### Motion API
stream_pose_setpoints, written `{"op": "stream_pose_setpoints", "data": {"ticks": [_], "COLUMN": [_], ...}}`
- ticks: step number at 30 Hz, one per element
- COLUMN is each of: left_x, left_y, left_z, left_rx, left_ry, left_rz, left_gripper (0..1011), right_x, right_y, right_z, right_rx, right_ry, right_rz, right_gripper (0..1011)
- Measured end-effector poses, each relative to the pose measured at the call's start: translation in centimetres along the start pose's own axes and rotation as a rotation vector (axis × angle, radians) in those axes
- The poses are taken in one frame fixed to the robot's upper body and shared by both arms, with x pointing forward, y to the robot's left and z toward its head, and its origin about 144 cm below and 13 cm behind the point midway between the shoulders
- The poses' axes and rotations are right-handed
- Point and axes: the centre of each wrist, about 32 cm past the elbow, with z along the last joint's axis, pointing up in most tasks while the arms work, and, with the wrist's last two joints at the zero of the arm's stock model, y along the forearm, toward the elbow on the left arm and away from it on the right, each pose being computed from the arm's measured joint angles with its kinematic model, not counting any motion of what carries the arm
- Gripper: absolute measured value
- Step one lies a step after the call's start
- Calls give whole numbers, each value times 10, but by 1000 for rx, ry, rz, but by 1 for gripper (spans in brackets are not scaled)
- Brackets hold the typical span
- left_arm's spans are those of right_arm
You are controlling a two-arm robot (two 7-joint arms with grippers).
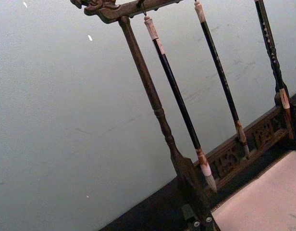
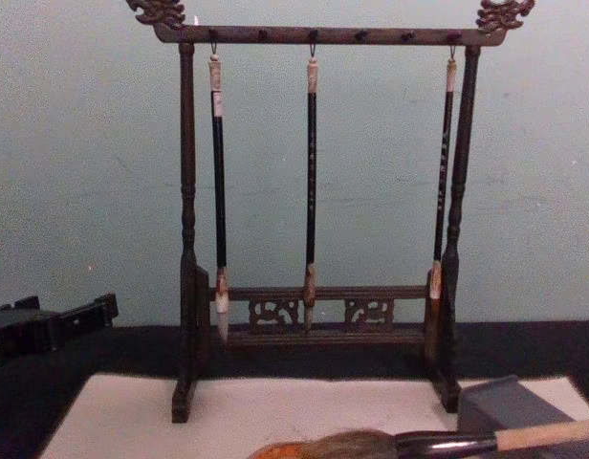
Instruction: Pick up the brush from the inkstone, write on the paper, then place the brush back to its original position.
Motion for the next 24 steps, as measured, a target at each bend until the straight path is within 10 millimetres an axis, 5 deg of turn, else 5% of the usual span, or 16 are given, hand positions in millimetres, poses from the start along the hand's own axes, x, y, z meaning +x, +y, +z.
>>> {"op": "stream_pose_setpoints", "data": {"ticks": [24], "left_x": [0], "left_y": [0], "left_z": [0], "left_rx": [0], "left_ry": [0], "left_rz": [0], "left_gripper": [1000], "right_x": [3], "right_y": [7], "right_z": [-8], "right_rx": [-26], "right_ry": [64], "right_rz": [16], "right_gripper": [1008]}}
